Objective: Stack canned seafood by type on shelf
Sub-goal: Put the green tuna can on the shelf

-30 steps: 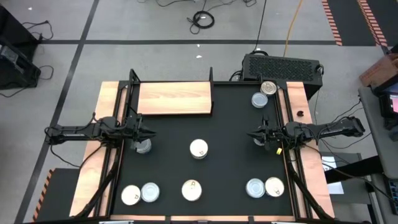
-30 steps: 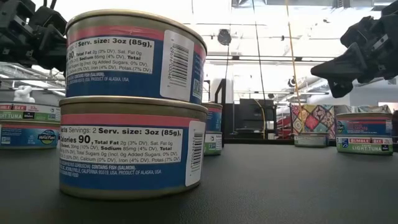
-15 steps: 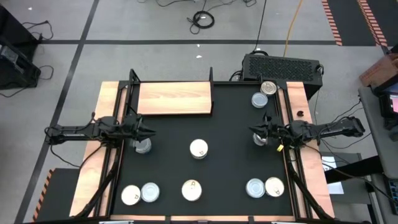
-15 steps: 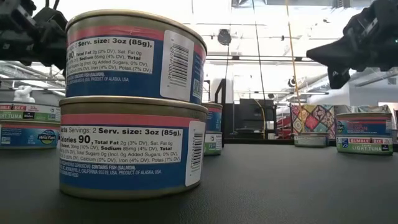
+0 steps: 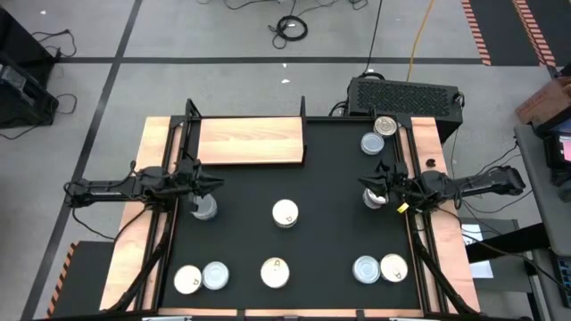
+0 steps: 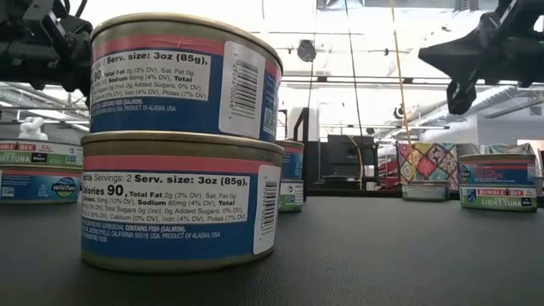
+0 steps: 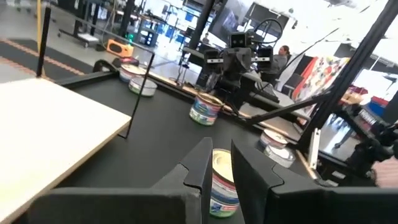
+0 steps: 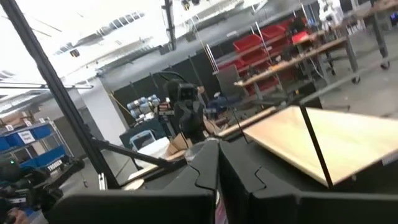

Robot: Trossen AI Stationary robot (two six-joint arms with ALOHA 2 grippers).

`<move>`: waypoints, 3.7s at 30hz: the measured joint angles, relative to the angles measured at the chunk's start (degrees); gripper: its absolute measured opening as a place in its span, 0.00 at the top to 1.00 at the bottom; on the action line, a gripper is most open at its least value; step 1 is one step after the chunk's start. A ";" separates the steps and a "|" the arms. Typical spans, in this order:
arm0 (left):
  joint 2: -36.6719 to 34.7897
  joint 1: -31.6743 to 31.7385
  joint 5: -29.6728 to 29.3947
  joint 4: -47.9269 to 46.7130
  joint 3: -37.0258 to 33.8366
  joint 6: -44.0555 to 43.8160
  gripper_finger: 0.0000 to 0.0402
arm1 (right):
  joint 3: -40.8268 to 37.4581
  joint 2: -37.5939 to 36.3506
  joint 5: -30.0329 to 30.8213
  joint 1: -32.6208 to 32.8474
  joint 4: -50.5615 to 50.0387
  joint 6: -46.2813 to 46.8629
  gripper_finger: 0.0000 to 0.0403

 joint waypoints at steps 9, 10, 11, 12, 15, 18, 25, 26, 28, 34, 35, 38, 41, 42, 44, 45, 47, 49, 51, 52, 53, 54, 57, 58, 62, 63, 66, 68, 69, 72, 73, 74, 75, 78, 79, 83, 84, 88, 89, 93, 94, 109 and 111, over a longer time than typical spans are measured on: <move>1.78 1.43 0.20 1.47 2.31 4.60 0.85 | 3.43 11.93 1.79 0.00 5.13 1.35 0.80; 2.56 1.56 0.62 1.51 3.02 5.60 0.85 | 4.82 13.88 1.80 0.00 5.16 0.90 0.78; 3.56 1.68 0.86 1.48 3.85 6.33 0.85 | 6.37 15.88 1.79 0.00 5.20 0.13 0.77; 4.82 1.66 0.98 1.46 4.81 7.33 0.85 | 8.05 18.05 1.78 0.00 5.20 -0.71 0.75; 9.49 1.66 1.13 1.15 8.11 10.07 0.85 | 13.98 25.36 1.45 -0.01 4.42 -3.59 0.70; 15.86 1.66 1.45 0.75 11.62 10.69 0.85 | 20.70 33.23 1.14 0.05 1.21 -6.67 0.66; 34.11 1.53 7.60 -1.18 19.41 17.55 0.85 | 37.54 51.82 -0.78 2.11 -7.47 -16.46 0.55; 36.33 1.53 7.65 -1.21 19.96 19.03 0.85 | 39.69 54.17 -0.77 2.48 -8.33 -18.02 0.54; 40.12 1.54 7.53 -1.15 21.03 21.93 0.85 | 43.55 58.89 -0.76 3.09 -9.95 -20.26 0.50; 47.84 1.55 4.96 2.72 23.42 23.30 0.85 | 53.49 70.00 -0.54 3.55 -19.37 -16.63 0.40; 48.60 1.55 4.96 4.37 23.45 21.89 0.85 | 54.86 71.33 -0.55 3.23 -21.06 -13.51 0.39; 51.50 1.55 4.97 9.67 23.50 13.94 0.85 | 58.62 74.61 -0.60 2.12 -27.75 -3.37 0.38; 53.51 1.66 4.94 10.62 23.50 10.52 0.85 | 61.23 76.93 -0.52 0.98 -34.01 6.33 0.38; 54.05 1.66 4.90 10.56 23.50 10.48 0.85 | 61.73 77.51 -0.54 0.53 -34.95 9.60 0.38; 54.86 1.66 4.66 10.49 23.50 10.48 0.85 | 61.92 78.40 -0.99 -0.18 -35.55 15.69 0.38; 55.18 1.66 4.63 10.61 23.50 10.47 0.85 | 61.92 78.76 -1.95 -0.59 -35.63 18.57 0.38; 55.59 1.66 4.49 10.50 23.50 10.28 0.85 | 61.92 79.51 -3.87 -1.29 -36.23 24.11 0.38; 55.87 1.66 4.43 10.56 23.50 10.31 0.85 | 61.92 80.18 -5.41 -1.91 -38.11 28.56 0.38; 55.89 1.66 4.37 10.45 23.50 10.31 0.85 | 61.92 81.18 -6.30 -2.27 -39.87 31.41 0.38; 55.89 1.66 4.37 10.47 23.50 10.35 0.85 | 61.92 81.72 -6.29 -2.29 -40.89 32.61 0.38; 55.89 1.66 4.35 10.46 23.50 10.35 0.85 | 61.90 82.36 -6.28 -2.29 -41.36 33.60 0.38; 55.89 1.66 4.35 10.47 23.50 10.45 0.85 | 61.90 82.96 -6.58 -2.27 -41.32 34.27 0.38; 55.89 1.66 4.35 10.45 23.50 10.50 0.85 | 61.90 84.28 -8.21 -2.25 -40.59 35.54 0.38; 55.89 1.66 4.35 10.23 23.50 10.73 0.85 | 61.90 84.68 -8.81 -2.23 -40.58 35.73 0.38; 55.89 1.66 4.32 9.57 23.47 13.20 0.85 | 61.90 85.69 -10.20 -2.23 -40.29 35.70 0.38; 55.89 1.66 4.31 9.57 23.47 13.32 0.85 | 61.90 85.79 -10.79 -2.24 -40.12 35.64 0.38; 55.89 1.66 4.31 9.59 23.47 13.38 0.85 | 61.90 86.25 -11.39 -2.30 -39.61 34.56 0.39; 55.89 1.66 4.31 9.59 23.46 13.59 0.85 | 61.90 86.69 -13.40 -2.65 -37.10 33.23 0.41; 55.89 1.66 4.31 9.59 23.45 13.67 0.85 | 61.90 86.74 -13.94 -2.82 -35.81 32.50 0.42; 55.89 1.70 4.31 9.57 23.45 13.69 0.85 | 61.89 86.87 -14.51 -3.46 -34.40 31.43 0.47; 55.89 1.70 4.31 9.57 23.45 13.65 0.85 | 61.41 86.95 -14.89 -3.73 -34.20 31.43 0.49; 55.89 1.70 4.31 9.58 23.45 13.61 0.85 | 60.68 87.04 -15.26 -3.90 -34.09 31.53 0.50; 55.89 1.70 4.31 9.47 23.45 13.61 0.85 | 59.83 87.07 -15.26 -4.10 -33.80 31.58 0.52; 55.89 1.70 4.31 9.22 23.43 13.67 0.85 | 57.14 86.96 -15.63 -4.49 -29.98 33.52 0.55; 55.89 1.70 4.31 9.22 23.43 13.69 0.85 | 56.31 86.94 -16.01 -4.57 -28.38 33.93 0.56; 55.89 1.70 4.31 9.31 23.43 13.69 0.85 | 53.96 86.98 -17.80 -4.79 -21.55 34.12 0.58; 55.89 1.70 4.31 9.36 23.43 13.69 0.85 | 53.82 87.02 -18.18 -4.79 -20.75 34.14 0.59; 55.89 1.70 4.31 9.53 23.43 13.70 0.85 | 53.75 87.04 -18.37 -4.72 -20.91 35.26 0.65; 55.89 1.70 4.31 9.55 23.43 13.69 0.85 | 53.75 87.04 -18.36 -4.72 -21.06 35.67 0.67; 55.89 1.70 4.31 9.55 23.43 13.69 0.85 | 53.77 86.94 -18.14 -4.72 -21.40 36.07 0.82; 55.89 1.70 4.31 9.55 23.43 13.69 0.85 | 53.83 86.92 -17.99 -4.74 -21.33 36.07 0.86; 55.89 1.71 4.31 9.15 23.43 13.69 0.85 | 53.86 86.89 -18.39 -5.99 -20.37 36.68 1.00; 55.89 1.73 4.32 8.73 23.41 13.69 0.85 | 53.84 86.79 -18.54 -6.53 -20.33 36.67 1.00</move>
